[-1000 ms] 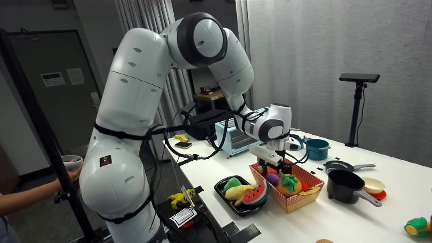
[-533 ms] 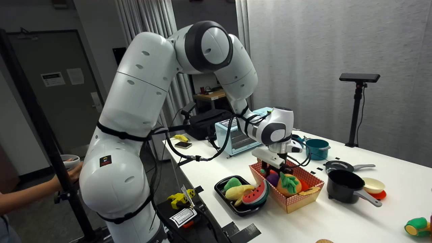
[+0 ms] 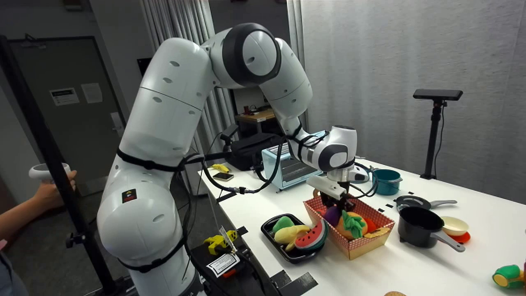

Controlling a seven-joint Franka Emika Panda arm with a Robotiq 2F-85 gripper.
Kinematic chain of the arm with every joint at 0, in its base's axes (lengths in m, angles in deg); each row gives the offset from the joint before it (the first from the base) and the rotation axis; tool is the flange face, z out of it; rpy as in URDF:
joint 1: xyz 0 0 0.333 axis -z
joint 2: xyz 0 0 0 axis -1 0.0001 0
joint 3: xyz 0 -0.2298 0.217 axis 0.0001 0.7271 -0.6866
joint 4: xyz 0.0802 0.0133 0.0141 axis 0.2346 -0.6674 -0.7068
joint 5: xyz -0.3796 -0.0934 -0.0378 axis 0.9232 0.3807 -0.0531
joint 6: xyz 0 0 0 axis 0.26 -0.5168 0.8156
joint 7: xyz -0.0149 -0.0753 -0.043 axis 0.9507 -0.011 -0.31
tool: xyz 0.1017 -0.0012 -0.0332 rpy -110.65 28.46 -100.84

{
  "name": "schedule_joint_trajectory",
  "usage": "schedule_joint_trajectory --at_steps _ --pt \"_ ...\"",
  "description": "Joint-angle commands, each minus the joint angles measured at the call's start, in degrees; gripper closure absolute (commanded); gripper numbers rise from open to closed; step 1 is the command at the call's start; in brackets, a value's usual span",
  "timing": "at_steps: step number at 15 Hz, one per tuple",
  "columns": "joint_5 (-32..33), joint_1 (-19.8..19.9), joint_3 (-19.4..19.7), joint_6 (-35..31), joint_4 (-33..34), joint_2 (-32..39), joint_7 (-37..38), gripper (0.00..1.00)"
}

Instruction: Remove two plush toys from the box

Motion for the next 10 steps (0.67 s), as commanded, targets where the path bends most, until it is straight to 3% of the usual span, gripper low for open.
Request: schedule_joint_trajectory --at_steps 1,2,10 --pt "0.90 -1.73 0.22 2.21 0.04 -4.48 2.97 0.91" --pt "0.72 -2.20 -0.17 1.96 -0.11 -5.79 3.37 0.94" --pt "0.04 -6.30 -5.00 0.57 1.50 -9.73 3.04 0.93"
